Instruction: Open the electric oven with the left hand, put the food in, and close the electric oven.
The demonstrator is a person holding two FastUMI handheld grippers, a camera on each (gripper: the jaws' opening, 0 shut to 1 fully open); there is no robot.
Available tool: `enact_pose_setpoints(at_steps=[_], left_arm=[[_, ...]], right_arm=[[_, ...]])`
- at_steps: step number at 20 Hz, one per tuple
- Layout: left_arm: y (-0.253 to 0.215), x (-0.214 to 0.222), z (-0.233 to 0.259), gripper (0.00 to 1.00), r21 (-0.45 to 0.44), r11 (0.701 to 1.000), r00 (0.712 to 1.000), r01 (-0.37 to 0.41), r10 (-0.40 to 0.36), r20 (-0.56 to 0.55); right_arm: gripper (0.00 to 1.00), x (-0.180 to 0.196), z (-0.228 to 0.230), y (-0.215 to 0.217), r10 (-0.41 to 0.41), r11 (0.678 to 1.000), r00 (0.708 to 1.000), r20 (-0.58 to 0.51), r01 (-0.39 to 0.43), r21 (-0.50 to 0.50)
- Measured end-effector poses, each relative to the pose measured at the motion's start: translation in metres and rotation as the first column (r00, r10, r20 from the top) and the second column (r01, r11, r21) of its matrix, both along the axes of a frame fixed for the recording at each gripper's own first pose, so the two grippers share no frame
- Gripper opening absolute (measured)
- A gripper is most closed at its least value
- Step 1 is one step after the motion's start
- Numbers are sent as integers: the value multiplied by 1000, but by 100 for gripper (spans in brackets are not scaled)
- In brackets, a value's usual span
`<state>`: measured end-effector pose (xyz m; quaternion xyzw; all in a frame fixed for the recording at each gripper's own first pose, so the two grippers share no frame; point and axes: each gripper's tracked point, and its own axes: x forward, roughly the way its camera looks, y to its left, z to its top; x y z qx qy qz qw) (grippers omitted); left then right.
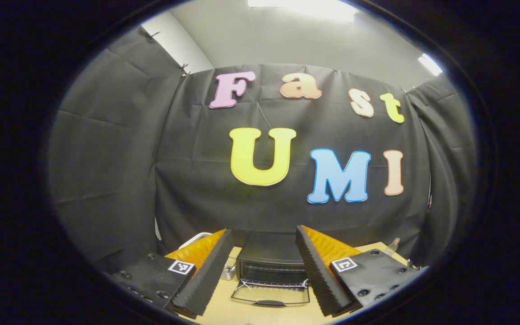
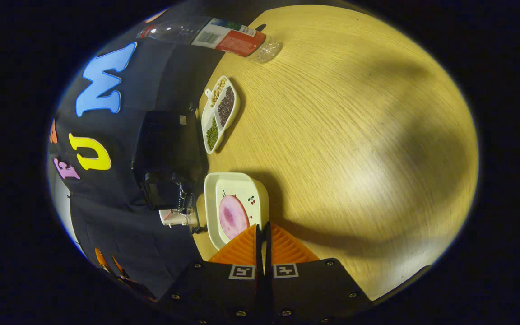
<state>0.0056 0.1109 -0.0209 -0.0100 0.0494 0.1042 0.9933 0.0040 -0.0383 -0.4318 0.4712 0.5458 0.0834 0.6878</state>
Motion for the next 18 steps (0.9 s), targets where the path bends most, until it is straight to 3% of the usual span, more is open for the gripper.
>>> enact_pose_setpoints(at_steps=[6,11,14,15,16,18], left_arm=[[14,22,-9,99,-12,996,996,86,-86,-1],[36,23,-23,99,-43,987,988,154,-154,4],[61,20,-32,99,-62,984,986,168,-168,-5],[70,18,-32,92,-60,984,986,167,-168,-4],[78,15,-32,99,-58,984,986,166,-167,-2],[97,10,-31,99,-54,985,987,162,-162,2]], right_arm=[[1,-25,50,32,-117,992,991,71,119,-34],[0,-27,80,85,-252,963,958,137,262,-62],[1,-26,89,124,-337,938,935,114,343,-43],[1,-23,91,137,-350,934,930,110,355,-27],[0,-21,89,148,-360,932,927,105,363,-11],[0,-14,84,181,-386,922,919,78,387,2]])
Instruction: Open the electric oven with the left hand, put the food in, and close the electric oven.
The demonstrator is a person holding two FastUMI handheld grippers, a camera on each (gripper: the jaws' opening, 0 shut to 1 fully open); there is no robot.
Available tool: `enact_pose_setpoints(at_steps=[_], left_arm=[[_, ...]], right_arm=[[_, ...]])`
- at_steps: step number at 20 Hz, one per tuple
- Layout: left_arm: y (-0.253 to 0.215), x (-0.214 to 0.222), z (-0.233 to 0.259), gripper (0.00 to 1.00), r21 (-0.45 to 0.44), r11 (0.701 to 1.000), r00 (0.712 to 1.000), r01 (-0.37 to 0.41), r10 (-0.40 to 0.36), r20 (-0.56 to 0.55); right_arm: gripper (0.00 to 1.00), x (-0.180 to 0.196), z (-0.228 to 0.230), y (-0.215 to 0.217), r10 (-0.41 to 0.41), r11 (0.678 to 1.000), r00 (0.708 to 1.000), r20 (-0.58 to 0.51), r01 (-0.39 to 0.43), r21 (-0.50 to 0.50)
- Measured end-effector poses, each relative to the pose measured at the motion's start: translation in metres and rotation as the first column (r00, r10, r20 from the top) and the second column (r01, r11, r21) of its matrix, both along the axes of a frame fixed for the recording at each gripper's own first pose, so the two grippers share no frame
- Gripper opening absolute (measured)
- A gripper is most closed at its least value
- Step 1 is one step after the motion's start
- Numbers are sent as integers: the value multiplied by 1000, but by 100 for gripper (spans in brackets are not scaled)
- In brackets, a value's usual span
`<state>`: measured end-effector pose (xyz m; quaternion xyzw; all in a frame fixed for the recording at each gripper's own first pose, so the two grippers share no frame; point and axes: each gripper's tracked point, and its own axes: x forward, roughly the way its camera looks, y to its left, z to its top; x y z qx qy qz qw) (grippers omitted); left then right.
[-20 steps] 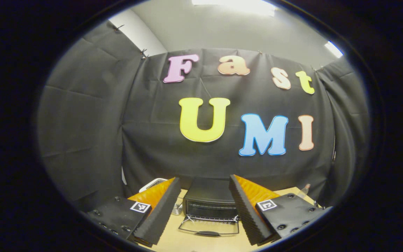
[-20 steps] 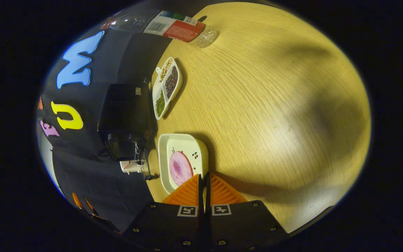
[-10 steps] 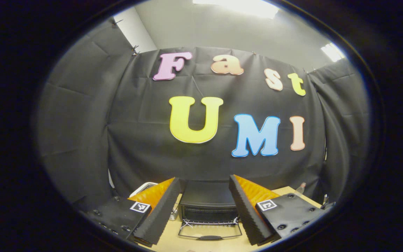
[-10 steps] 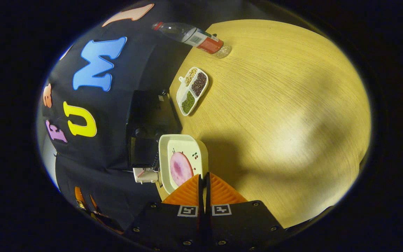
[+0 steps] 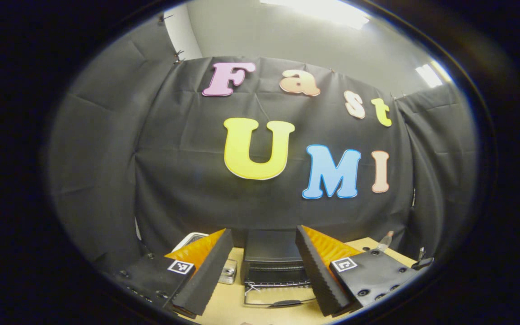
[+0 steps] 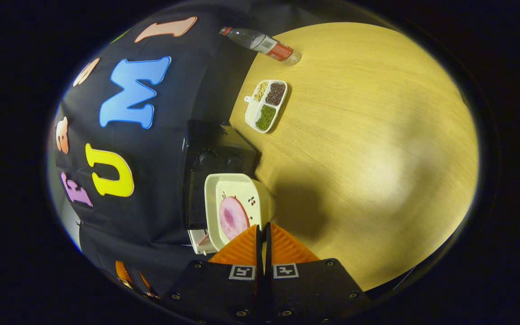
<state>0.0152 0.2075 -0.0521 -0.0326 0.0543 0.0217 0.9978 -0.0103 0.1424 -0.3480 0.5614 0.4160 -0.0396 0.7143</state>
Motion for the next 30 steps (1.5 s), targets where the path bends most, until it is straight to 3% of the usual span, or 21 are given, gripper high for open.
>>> enact_pose_setpoints(at_steps=[2,6,17,24,25,30], left_arm=[[19,-7,0,95,15,1000,1000,-18,18,4],[56,-24,-5,99,17,998,998,-61,62,-7],[139,-53,-25,96,6,980,978,-199,199,-60],[174,-76,-34,95,44,964,959,-263,267,-98],[179,-78,-35,99,47,961,956,-273,276,-102],[197,-92,-37,95,46,945,938,-323,327,-120]], right_arm=[[1,8,-6,23,-30,999,999,-23,31,10],[1,36,-12,63,-97,995,994,-43,98,2],[1,137,-22,137,-254,967,964,-79,253,-14],[2,194,-40,159,-389,920,917,-89,391,2],[1,200,-42,162,-404,914,911,-87,406,2],[1,225,-59,180,-494,863,860,-131,503,52]])
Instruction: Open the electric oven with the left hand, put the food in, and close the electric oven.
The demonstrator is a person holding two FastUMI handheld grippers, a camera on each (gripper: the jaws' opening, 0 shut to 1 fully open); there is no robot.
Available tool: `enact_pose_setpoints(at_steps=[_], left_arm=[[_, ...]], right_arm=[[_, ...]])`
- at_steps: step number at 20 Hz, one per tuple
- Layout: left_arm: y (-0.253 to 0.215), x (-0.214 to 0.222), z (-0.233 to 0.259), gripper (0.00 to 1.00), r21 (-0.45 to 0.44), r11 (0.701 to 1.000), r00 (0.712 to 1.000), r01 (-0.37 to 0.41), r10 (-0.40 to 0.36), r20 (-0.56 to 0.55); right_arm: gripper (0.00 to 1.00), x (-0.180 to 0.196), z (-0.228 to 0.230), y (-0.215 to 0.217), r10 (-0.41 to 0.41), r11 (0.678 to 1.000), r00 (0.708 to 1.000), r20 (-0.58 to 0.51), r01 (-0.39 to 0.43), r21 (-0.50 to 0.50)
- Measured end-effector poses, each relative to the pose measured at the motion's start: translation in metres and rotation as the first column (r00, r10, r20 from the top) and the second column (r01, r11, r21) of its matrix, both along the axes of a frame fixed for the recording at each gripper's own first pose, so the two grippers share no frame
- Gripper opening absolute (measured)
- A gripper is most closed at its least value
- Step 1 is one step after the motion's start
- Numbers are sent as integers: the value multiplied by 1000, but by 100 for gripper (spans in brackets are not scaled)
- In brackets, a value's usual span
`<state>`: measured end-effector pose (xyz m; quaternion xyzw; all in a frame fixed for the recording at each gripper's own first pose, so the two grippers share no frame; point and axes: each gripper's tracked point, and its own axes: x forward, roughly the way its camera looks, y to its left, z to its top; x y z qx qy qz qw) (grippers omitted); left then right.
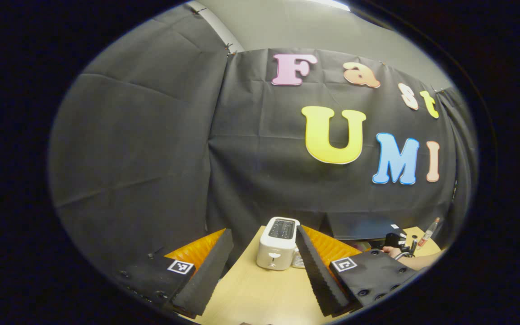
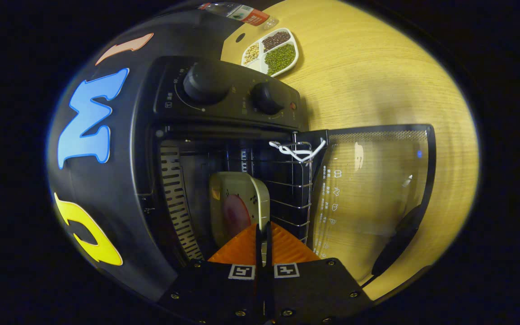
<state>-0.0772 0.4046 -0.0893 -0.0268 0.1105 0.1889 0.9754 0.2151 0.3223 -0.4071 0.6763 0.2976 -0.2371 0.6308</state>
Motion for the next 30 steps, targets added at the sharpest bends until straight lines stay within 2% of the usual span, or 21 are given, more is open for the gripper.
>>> enact_pose_setpoints(at_steps=[1,3,4,9,11,12,13,15,16,18,20,21,23,24,26,28,30], left_arm=[[3,-1,1,99,1,1000,1000,-9,9,-3],[5,-2,0,95,2,1000,1000,-20,20,-4],[5,-3,0,99,2,1000,1000,-22,22,-4],[-13,8,1,99,5,1000,1000,5,-5,-5],[-29,15,3,99,6,1000,1000,31,-31,5],[-37,18,4,95,5,999,999,46,-46,8],[-47,22,5,99,4,998,998,61,-61,10],[-66,30,8,95,-2,996,995,94,-94,19],[-75,34,8,99,-3,994,994,111,-111,23],[-95,44,7,95,-10,990,989,144,-143,27],[-117,54,6,99,-21,984,984,176,-175,31],[-127,58,6,95,-27,981,981,192,-192,32],[-151,67,4,95,-35,974,974,225,-223,35],[-165,72,5,99,-36,970,970,242,-241,41],[-188,78,8,99,-32,961,961,274,-272,50],[-212,85,9,98,-26,953,952,303,-301,55],[-235,88,17,96,-17,944,942,330,-328,69]], right_arm=[[1,4,-2,1,-15,1000,1000,7,15,0],[2,11,-3,4,-24,1000,1000,9,24,-10],[2,14,-5,4,-19,1000,1000,10,19,-21],[4,20,2,1,41,998,999,27,-40,-49],[14,18,5,3,111,991,994,22,-109,-78],[24,10,14,2,143,986,989,35,-140,-94],[28,7,18,1,185,978,982,39,-180,-107],[31,-9,29,-5,265,954,964,37,-256,-157],[31,-16,34,-8,311,935,950,37,-299,-188],[31,-35,48,-15,423,876,906,24,-402,-267],[31,-53,68,-23,521,802,853,21,-482,-352],[31,-62,80,-30,566,758,824,21,-510,-406],[31,-76,110,-51,651,643,759,11,-544,-538],[31,-82,129,-62,686,583,728,13,-538,-609],[31,-89,167,-86,735,464,678,11,-491,-738],[31,-97,209,-112,762,364,648,18,-404,-839],[31,-107,251,-139,773,275,634,29,-294,-915]])
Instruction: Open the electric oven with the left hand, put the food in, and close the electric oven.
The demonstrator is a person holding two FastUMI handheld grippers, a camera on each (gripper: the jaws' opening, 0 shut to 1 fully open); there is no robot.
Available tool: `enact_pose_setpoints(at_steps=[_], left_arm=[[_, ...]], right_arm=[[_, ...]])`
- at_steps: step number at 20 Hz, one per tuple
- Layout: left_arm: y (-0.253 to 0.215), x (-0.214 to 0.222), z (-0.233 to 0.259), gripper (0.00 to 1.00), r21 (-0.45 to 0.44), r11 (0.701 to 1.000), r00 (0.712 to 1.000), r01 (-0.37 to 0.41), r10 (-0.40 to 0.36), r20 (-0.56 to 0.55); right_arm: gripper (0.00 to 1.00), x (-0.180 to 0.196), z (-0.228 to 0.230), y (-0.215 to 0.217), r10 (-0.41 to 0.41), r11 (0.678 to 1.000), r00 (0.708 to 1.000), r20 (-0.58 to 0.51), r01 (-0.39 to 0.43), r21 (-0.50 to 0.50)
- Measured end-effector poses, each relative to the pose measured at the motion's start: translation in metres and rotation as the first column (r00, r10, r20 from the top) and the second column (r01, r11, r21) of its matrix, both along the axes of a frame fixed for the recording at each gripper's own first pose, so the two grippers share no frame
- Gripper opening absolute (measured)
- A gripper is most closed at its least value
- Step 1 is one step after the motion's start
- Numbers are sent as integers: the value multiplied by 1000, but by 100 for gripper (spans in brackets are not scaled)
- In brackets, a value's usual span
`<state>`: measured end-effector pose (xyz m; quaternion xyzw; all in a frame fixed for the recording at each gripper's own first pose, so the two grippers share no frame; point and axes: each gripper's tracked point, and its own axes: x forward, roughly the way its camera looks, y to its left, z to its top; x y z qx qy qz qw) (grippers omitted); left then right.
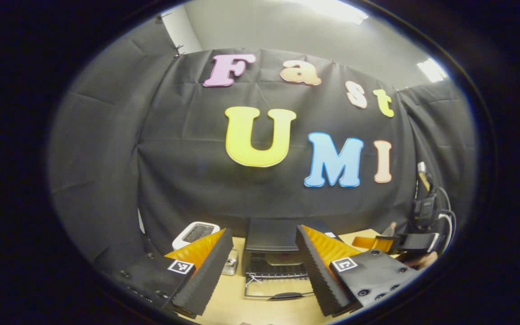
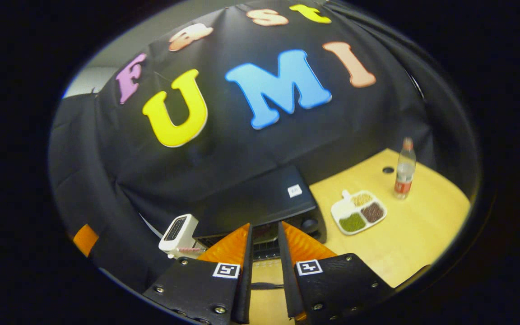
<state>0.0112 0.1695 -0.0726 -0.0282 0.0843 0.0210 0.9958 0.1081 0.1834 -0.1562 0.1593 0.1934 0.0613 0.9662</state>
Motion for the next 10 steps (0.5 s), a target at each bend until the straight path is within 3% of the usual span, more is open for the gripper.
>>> enact_pose_setpoints(at_steps=[3,7,10], left_arm=[[-27,3,14,93,12,1000,999,23,-23,36],[-56,4,18,93,13,999,998,35,-35,61],[-73,9,-3,95,0,999,999,40,-40,3]], right_arm=[[31,-16,69,-35,4,996,979,206,16,-93],[34,-55,124,-68,0,992,937,348,42,-115],[99,-73,126,-87,1,989,924,382,56,-138]])
